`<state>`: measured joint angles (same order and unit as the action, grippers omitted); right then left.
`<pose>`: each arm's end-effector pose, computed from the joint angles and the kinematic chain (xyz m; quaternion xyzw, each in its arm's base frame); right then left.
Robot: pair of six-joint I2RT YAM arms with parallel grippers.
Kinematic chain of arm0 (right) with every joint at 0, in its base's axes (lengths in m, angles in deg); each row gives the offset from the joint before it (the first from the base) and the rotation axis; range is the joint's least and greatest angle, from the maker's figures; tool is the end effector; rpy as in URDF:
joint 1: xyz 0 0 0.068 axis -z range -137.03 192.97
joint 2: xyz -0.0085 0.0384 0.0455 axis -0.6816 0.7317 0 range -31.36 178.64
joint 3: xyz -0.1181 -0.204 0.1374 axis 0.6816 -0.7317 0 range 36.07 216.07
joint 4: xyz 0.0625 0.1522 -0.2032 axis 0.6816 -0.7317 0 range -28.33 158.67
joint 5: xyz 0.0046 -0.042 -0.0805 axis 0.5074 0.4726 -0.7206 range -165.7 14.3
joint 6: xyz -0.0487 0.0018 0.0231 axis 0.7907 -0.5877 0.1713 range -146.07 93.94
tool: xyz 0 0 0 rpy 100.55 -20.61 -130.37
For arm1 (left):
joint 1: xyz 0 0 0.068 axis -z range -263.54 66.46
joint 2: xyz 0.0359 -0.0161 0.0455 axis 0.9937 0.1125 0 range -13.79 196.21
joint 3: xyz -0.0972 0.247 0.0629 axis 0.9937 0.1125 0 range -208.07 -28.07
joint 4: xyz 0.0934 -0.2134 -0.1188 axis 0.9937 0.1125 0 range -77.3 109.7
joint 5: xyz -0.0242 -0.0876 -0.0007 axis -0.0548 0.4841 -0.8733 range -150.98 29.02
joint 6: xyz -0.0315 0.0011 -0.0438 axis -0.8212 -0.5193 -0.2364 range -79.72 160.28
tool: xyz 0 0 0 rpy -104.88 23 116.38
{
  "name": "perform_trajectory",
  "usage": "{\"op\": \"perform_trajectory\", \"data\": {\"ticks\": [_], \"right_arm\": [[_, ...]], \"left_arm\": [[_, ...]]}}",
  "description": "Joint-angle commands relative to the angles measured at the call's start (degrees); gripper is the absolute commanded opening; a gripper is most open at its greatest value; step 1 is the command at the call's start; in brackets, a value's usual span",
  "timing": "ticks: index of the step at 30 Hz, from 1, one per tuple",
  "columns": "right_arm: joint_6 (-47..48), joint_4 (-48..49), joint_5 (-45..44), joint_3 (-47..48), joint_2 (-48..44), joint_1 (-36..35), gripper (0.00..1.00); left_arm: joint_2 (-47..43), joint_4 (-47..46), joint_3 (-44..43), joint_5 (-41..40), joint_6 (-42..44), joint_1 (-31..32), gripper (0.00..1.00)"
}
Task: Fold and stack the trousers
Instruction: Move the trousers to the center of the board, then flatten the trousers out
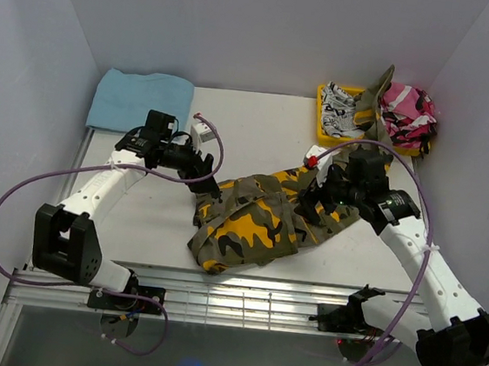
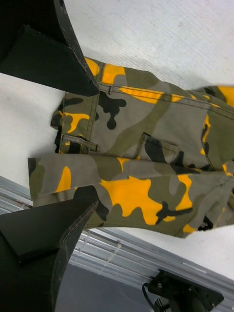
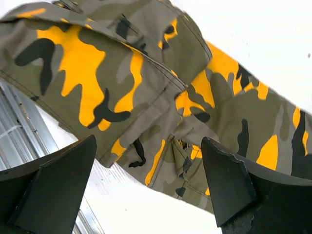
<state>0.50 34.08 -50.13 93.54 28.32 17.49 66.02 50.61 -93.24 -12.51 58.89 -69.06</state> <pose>0.1909 0.1080 0.3284 -0.4716 0.7401 0.1937 0.4385 0.2692 -0.0971 0.2919 0.3723 0.7903 -0.3780 0.3065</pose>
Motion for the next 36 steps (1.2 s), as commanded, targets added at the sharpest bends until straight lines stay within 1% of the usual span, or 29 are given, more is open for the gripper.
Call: {"op": "perform_trajectory", "data": {"ticks": [1, 4, 7, 8, 9, 11, 12, 13, 14, 15, 16, 17, 18, 19, 20, 21, 22, 23, 24, 25, 26, 28, 30, 32, 33, 34, 35, 36], "right_arm": [[-0.54, -1.45, -0.87, -0.7, 4.91, 1.74, 0.93], [-3.45, 0.12, 1.15, -0.26, 10.44, 1.74, 0.94], [-5.38, 4.78, 1.77, -1.31, 14.48, 1.66, 0.95], [-5.56, 7.75, 1.6, -1.66, 15.72, 1.66, 0.95], [-5.56, 8.39, 1.6, -1.4, 18.43, 1.66, 0.94], [-4.69, 8.75, 2.82, -0.18, 21.6, 1.57, 0.93], [-4.68, 9.36, 2.83, -0.17, 22.23, 1.57, 0.91], [-4.33, 9.97, 3.44, -0.26, 22.76, 1.31, 0.9], [-4.07, 10.59, 3.96, -0.34, 23.28, 0.96, 0.9], [-3.46, 10.51, 5.1, -0.08, 24.25, 0.69, 0.92], [-3.02, 10.16, 8.24, 0.09, 24.6, 0.34, 1.0], [-1.88, 9.37, 9.76, 0.27, 24.87, 0.08, 0.92], [-1.52, 7.97, 10.9, 0.45, 24.87, -0.19, 0.86], [-1.0, 7.44, 12.83, 0.19, 24.61, -0.62, 0.71], [0.66, 6.91, 13.8, 0.01, 24.17, -0.89, 0.6], [1.46, 5.6, 14.68, -0.17, 22.95, -1.07, 0.51], [2.25, 4.98, 16.35, -0.17, 22.41, -1.5, 0.32], [3.04, 3.93, 17.06, 0.01, 21.71, -1.77, 0.21], [4.18, 2.17, 17.59, 0.27, 20.49, -2.55, 0.1], [4.37, 1.46, 18.03, 0.45, 19.69, -3.08, 0.08], [5.07, 0.93, 18.12, 0.27, 18.81, -3.53, 0.08], [6.82, -0.91, 17.16, 0.1, 16.09, -5.36, 0.08], [8.14, -2.23, 16.37, 0.27, 13.29, -6.42, 0.08], [7.89, -2.85, 14.17, 0.71, 11.43, -6.52, 0.09], [7.89, -2.77, 12.95, 1.41, 9.77, -6.52, 0.17], [6.93, -1.98, 9.02, 1.59, 9.14, -6.6, 0.41], [6.14, 0.98, 6.54, 1.42, 8.7, -6.61, 0.51], [6.22, 2.06, 2.6, 1.07, 8.87, -6.61, 0.59]], "left_arm": [[4.02, 0.58, -1.62, -4.78, 0.12, -0.5, 0.96], [5.7, 2.6, -2.16, -5.3, 0.02, -1.03, 0.96], [6.85, 1.55, -1.98, -7.77, -0.51, -1.3, 0.96], [8.68, 1.64, -2.42, -8.3, -0.33, -1.3, 0.96], [10.09, 1.99, -2.77, -9.17, -0.16, -1.3, 0.97], [14.03, 3.56, -3.82, -13.73, 0.37, -1.73, 0.96], [14.75, 3.4, -3.57, -13.75, 0.11, -1.91, 0.96], [15.19, 2.79, -3.13, -16.01, -0.5, -1.91, 0.96], [15.72, 2.43, -2.95, -16.64, -1.03, -2.09, 0.96], [16.68, 2.6, -2.95, -16.39, -1.29, -2.35, 0.96], [17.04, 2.69, -2.95, -16.91, -2.43, -2.35, 0.96], [17.39, 3.3, -2.95, -17.26, -3.4, -2.35, 0.96], [17.74, 3.66, -3.04, -18.05, -4.62, -2.35, 0.96], [18.18, 4.01, -2.95, -19.28, -6.9, -2.35, 0.94], [18.19, 4.71, -2.69, -22.07, -8.14, -2.35, 0.94], [18.1, 5.41, -2.51, -22.01, -9.2, -2.87, 0.94], [17.4, 6.2, -1.73, -20.53, -10.34, -3.4, 0.93], [16.87, 7.69, -1.2, -14.69, -10.78, -3.93, 0.92], [16.17, 7.88, -0.41, -11.24, -11.31, -4.54, 0.91], [14.69, 7.71, 1.34, -8.77, -12.1, -4.55, 0.91], [13.98, 6.31, 2.14, -4.3, -13.93, -4.55, 0.9], [13.36, 4.37, 3.55, -1.46, -16.23, -4.46, 0.89], [14.66, 2.26, 4.34, -1.01, -20.0, -4.55, 0.85], [16.94, 0.95, 4.61, -0.74, -21.07, -4.46, 0.82], [17.3, 0.07, 4.96, -0.13, -22.55, -4.55, 0.79], [17.66, -0.9, 5.14, 0.57, -23.26, -4.46, 0.76], [17.92, -2.74, 5.31, 1.36, -23.97, -4.55, 0.73], [18.45, -3.8, 5.31, 2.58, -25.63, -4.55, 0.66]]}}
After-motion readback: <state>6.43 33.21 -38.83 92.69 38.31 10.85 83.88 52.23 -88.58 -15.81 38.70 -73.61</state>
